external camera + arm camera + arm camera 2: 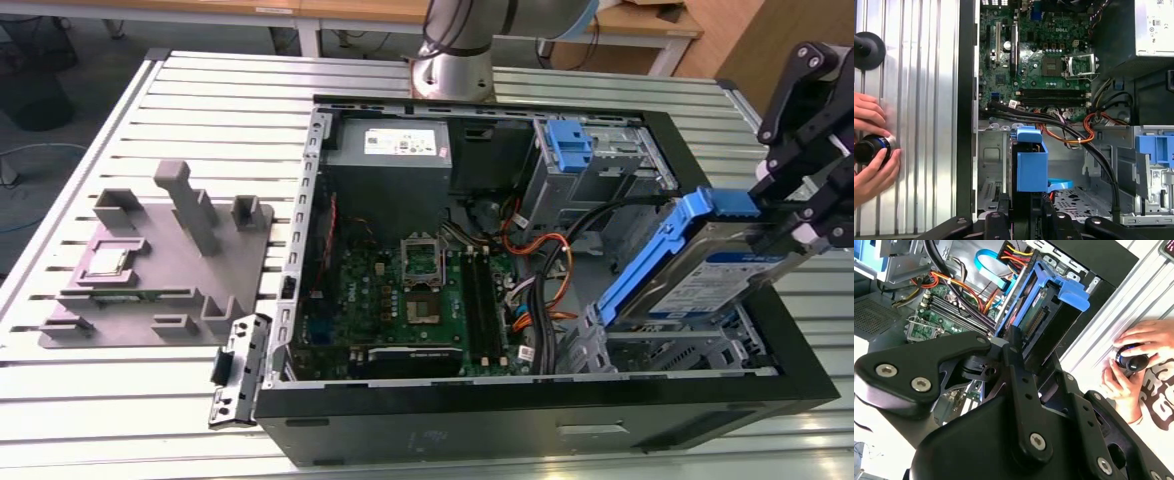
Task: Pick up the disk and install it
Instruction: 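Insert the disk into the insertion slot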
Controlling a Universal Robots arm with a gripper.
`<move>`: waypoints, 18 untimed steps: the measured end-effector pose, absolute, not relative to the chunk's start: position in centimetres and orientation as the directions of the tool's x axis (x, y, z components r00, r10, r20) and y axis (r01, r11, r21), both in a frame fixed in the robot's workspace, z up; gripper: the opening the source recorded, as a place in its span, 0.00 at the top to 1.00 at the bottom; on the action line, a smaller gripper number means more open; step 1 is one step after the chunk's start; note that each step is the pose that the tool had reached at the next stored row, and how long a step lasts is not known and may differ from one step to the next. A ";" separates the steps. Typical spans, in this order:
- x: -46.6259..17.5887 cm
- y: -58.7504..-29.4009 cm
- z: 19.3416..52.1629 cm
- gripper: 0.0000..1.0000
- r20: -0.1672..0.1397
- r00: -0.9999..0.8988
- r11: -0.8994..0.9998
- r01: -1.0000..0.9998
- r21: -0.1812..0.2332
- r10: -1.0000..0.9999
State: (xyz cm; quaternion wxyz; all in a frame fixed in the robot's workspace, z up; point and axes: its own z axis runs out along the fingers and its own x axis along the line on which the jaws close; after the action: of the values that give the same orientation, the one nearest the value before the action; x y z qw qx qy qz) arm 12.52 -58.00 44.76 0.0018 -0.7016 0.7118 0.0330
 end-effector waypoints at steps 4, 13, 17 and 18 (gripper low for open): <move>12.5 -58.0 44.1 0.65 -0.049 -0.019 0.017 -0.999 0.044 -0.999; 12.5 -58.0 42.4 0.65 -0.049 -0.024 0.022 -0.999 0.044 -0.999; 12.5 -58.0 41.7 0.65 -0.049 -0.026 0.024 -0.999 0.044 -0.998; 12.5 -58.0 41.5 0.65 -0.049 -0.026 0.024 -0.999 0.044 -0.998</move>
State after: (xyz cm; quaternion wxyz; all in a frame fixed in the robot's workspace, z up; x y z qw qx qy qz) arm 12.52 -58.00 41.53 0.0020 -0.6977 0.7156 0.0330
